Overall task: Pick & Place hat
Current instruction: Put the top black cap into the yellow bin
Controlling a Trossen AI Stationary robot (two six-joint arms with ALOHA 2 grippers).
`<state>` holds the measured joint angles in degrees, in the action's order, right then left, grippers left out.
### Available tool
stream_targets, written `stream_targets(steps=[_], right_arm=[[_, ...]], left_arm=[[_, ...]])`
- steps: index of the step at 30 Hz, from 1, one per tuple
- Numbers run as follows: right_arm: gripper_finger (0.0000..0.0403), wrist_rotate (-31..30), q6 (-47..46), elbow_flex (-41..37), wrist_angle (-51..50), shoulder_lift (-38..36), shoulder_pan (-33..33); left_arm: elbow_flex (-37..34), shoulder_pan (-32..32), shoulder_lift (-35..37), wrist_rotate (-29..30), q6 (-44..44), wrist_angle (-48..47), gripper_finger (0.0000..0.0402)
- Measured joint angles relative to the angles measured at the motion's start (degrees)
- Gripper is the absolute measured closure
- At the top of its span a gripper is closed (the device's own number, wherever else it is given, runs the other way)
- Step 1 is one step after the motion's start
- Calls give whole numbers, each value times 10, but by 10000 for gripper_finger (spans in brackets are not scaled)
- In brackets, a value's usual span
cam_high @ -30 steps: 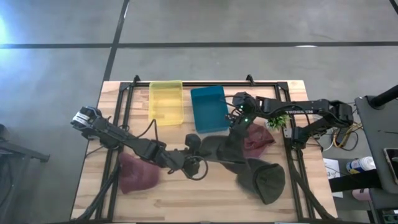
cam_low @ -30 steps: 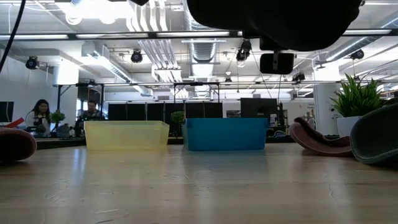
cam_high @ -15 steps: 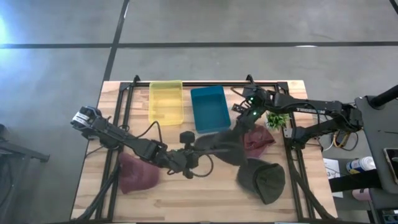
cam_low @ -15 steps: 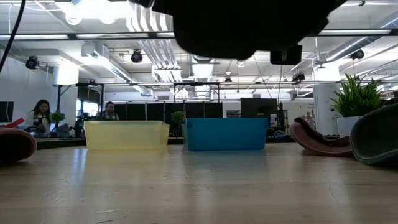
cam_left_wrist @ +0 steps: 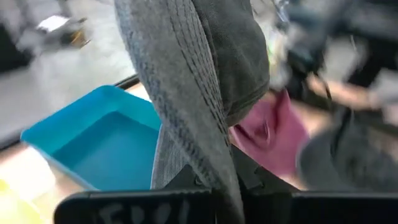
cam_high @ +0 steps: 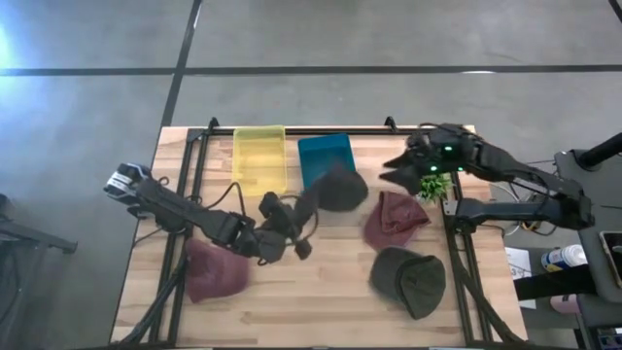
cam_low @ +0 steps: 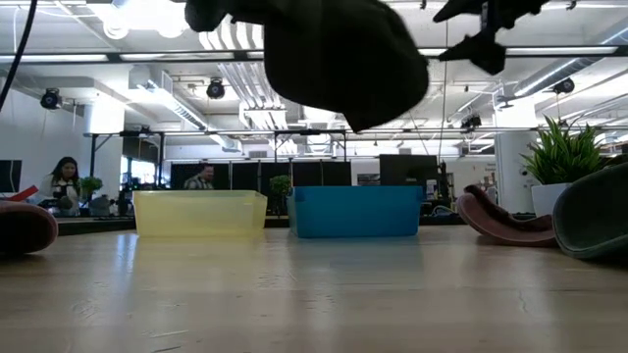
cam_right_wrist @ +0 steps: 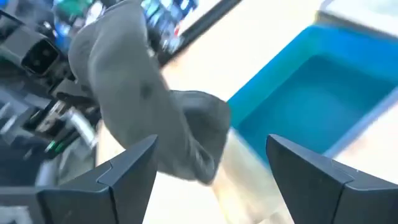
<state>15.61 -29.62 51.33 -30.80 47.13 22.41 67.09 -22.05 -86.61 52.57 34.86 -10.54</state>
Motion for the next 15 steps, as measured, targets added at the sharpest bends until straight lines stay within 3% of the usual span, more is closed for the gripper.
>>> stream_targets(steps=[8,11,15], right_arm=[[113,-74,-31,0,-67,-92,0],[113,-88,-32,-1,-70,-102,0],[113,-97,-33,-4,-71,-103,0]], left_arm=[[-36,33,1,43,307,33,395],[-75,46,1,39,378,130,395],[-143,61,-2,40,419,332,395]])
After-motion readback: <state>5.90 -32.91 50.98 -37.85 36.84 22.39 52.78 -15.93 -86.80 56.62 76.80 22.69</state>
